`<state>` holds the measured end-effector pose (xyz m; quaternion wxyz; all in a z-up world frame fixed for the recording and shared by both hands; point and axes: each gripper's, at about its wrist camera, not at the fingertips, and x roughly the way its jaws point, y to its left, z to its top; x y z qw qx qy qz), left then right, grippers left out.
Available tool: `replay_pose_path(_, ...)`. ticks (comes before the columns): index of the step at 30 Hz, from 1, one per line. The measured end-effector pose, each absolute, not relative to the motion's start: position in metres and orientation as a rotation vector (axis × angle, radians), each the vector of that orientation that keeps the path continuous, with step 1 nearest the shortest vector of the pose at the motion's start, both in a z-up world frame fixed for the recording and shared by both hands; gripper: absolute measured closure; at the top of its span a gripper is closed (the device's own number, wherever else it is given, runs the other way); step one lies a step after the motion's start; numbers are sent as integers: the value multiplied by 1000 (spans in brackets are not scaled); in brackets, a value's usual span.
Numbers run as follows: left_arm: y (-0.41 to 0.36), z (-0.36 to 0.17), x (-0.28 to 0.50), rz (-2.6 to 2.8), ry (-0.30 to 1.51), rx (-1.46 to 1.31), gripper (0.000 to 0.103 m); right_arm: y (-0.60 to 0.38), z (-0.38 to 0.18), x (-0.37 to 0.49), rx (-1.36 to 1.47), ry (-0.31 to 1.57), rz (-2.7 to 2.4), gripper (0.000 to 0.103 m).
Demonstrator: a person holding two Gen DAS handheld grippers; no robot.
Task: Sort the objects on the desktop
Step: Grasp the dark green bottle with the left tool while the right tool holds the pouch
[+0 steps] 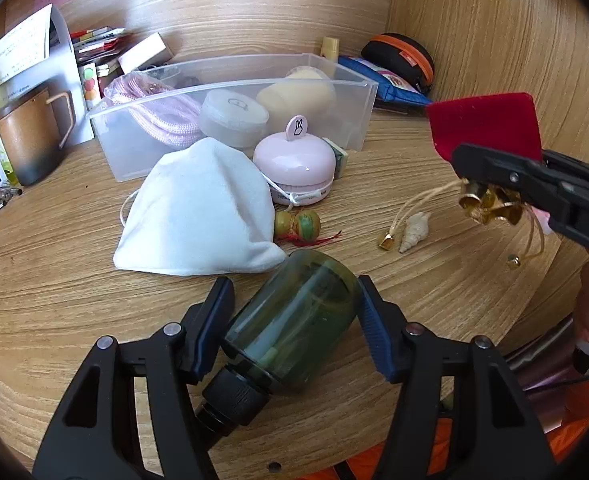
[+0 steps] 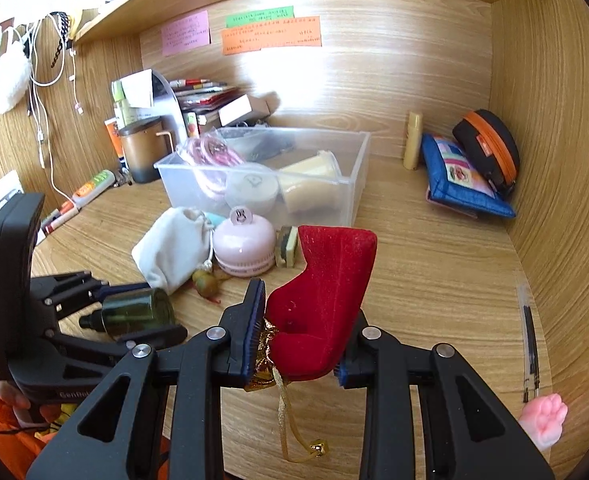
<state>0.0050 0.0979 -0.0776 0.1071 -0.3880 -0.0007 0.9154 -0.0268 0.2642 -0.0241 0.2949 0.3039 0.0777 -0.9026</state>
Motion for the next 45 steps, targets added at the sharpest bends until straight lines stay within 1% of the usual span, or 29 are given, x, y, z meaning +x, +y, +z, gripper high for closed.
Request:
replay_pose_path(6,94,-64,13,2717,7,-1090,43,257,-12,-28,757,193,-2401,77)
replay_pose_path(7,93,-61,14,2722,8,-1078,51,255,-10,-28,749,195,-2400,77)
replay_pose_path(9,91,-57,14,2706,-6,-1079,60,251,-7,-29,734,195,-2395,77)
replay_pose_path(14,87,-58,9,2710,6,-1093,60,245,-3,-33,720,198,-2385,77)
replay_pose_path(18,82,-67,6,2676,-45,-1131,59,241,-5,-36,732,201,-2370,77)
replay_pose_path(20,81,-68,7,2678,-34,-1131,57,239,-7,-36,740,205,-2366,77)
replay_pose_path(22,81,-72,6,2682,-17,-1152,53,237,-9,-37,748,206,-2361,77)
replay_pose_path(24,81,-79,7,2680,-7,-1179,51,235,-10,-37,753,208,-2357,77)
replay_pose_path(25,81,-79,10,2701,15,-1164,48,234,-10,-36,753,210,-2353,77)
replay_pose_path(30,77,-84,17,2760,58,-1146,46,229,-10,-35,751,220,-2335,76)
replay_pose_path(33,73,-86,22,2806,33,-1107,47,225,-11,-33,745,233,-2321,76)
replay_pose_path(35,71,-85,23,2827,27,-1107,58,223,-11,-32,746,239,-2313,76)
replay_pose_path(39,60,-81,20,2799,-60,-1113,58,220,-12,-32,748,242,-2302,76)
replay_pose_path(45,55,-68,23,2822,-57,-1068,59,220,-6,-34,733,237,-2313,76)
